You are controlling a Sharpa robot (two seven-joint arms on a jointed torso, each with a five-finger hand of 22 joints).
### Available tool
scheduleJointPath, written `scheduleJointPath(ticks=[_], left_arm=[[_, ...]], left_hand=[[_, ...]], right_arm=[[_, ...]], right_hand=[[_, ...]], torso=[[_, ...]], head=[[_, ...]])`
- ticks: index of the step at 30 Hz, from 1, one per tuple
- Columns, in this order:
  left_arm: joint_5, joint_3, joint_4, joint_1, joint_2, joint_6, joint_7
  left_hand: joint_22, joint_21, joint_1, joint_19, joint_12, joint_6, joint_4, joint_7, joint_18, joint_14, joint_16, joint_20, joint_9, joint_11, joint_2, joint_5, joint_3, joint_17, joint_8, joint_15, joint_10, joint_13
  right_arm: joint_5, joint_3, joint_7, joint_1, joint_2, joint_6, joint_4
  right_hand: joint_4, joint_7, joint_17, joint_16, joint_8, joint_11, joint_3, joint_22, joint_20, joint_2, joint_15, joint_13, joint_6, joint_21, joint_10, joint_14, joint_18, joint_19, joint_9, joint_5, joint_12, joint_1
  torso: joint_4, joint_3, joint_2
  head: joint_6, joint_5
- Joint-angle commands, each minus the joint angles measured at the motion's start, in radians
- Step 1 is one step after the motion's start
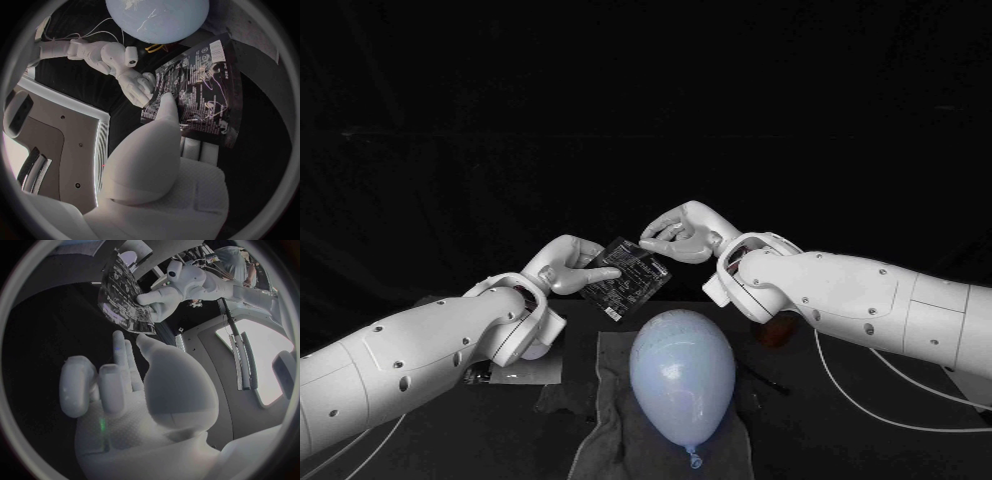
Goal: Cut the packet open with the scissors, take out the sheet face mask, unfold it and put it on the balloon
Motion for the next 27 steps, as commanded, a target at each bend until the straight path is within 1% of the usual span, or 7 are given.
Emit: scheduleJointPath(ticks=[1,6,14,17,22,27], left_arm=[[0.005,0.001,0.004,0.002,0.002,0.008,0.008],[0.005,0.001,0.003,0.002,0.003,0.008,0.005],[0.005,0.001,0.003,0.002,0.002,0.01,0.004],[0.005,0.001,0.003,0.001,0.002,0.011,0.004],[0.005,0.001,0.003,0.001,0.002,0.012,0.004],[0.01,0.001,0.004,0.001,0.002,0.013,0.004]], left_hand=[[0.001,0.007,0.01,0.003,-0.003,-0.004,-0.002,-0.002,0.011,0.0,-0.007,-0.002,0.002,0.0,0.141,0.001,-0.002,0.002,-0.004,0.002,0.003,0.001],[0.002,0.008,0.01,0.004,-0.003,-0.004,-0.002,-0.002,0.011,0.001,-0.007,-0.002,0.002,0.0,0.141,0.001,-0.002,0.002,-0.004,0.001,0.004,0.001],[0.002,0.01,0.011,0.006,-0.004,-0.003,-0.002,-0.002,0.011,0.001,-0.007,-0.003,0.002,0.0,0.141,0.001,-0.003,0.002,-0.005,0.001,0.004,0.001],[0.003,0.01,0.012,0.007,-0.004,-0.003,-0.002,-0.002,0.012,0.001,-0.007,-0.003,0.003,0.0,0.14,0.001,-0.003,0.003,-0.005,0.001,0.005,0.001],[0.003,0.01,0.012,0.007,-0.004,-0.003,-0.002,-0.002,0.012,0.001,-0.007,-0.003,0.003,0.0,0.14,0.001,-0.003,0.003,-0.005,0.001,0.005,0.001],[0.003,0.011,0.012,0.008,-0.004,-0.003,-0.002,-0.002,0.012,0.001,-0.007,-0.004,0.003,0.0,0.14,0.001,-0.003,0.003,-0.005,0.001,0.005,0.001]], right_arm=[[-0.001,0.001,0.013,-0.001,0.002,0.014,0.0],[0.0,0.001,0.013,-0.002,0.004,0.02,0.0],[0.003,0.001,0.014,-0.003,0.006,0.026,-0.001],[0.001,0.001,0.013,-0.003,0.006,0.029,-0.001],[-0.004,0.001,0.011,-0.004,0.008,0.034,-0.004],[-0.011,0.001,0.008,-0.005,0.009,0.05,-0.008]], right_hand=[[0.002,0.003,0.001,0.005,-0.001,-0.002,0.003,0.141,-0.002,-0.005,-0.005,-0.001,0.006,0.004,0.007,0.04,-0.013,0.005,-0.001,-0.001,-0.005,-0.004],[0.001,0.002,0.0,0.005,-0.001,-0.002,0.004,0.141,-0.002,-0.006,-0.005,-0.001,0.006,0.002,0.007,0.04,-0.012,0.004,-0.002,-0.001,-0.006,-0.003],[0.0,0.002,0.0,0.005,-0.001,-0.002,0.005,0.141,-0.002,-0.006,-0.005,-0.001,0.007,0.002,0.007,0.04,-0.012,0.004,-0.002,-0.001,-0.006,-0.002],[-0.001,0.002,0.0,0.005,-0.002,-0.003,0.007,0.141,-0.003,-0.007,-0.005,-0.002,0.007,0.003,0.008,0.04,-0.013,0.005,-0.002,-0.001,-0.007,0.0],[-0.003,0.002,0.002,0.006,-0.002,-0.003,0.01,0.142,-0.003,-0.009,-0.006,-0.002,0.008,0.004,0.009,0.04,-0.013,0.005,-0.003,-0.001,-0.009,0.004],[-0.008,0.001,0.0,0.006,-0.003,-0.003,0.014,0.142,-0.003,-0.014,-0.006,-0.003,0.009,0.003,0.01,0.04,-0.013,0.004,-0.003,-0.001,-0.012,0.01]], torso=[[0.0004,-0.0005,0.0],[0.0008,-0.0005,0.001],[-0.0006,0.0001,0.0],[-0.0003,0.0,0.0],[-0.0003,0.0002,0.001],[-0.0004,0.0,0.001]], head=[[-0.001,0.0],[-0.002,0.001],[0.0,0.004],[0.0,0.002],[-0.002,0.002],[-0.003,0.002]])
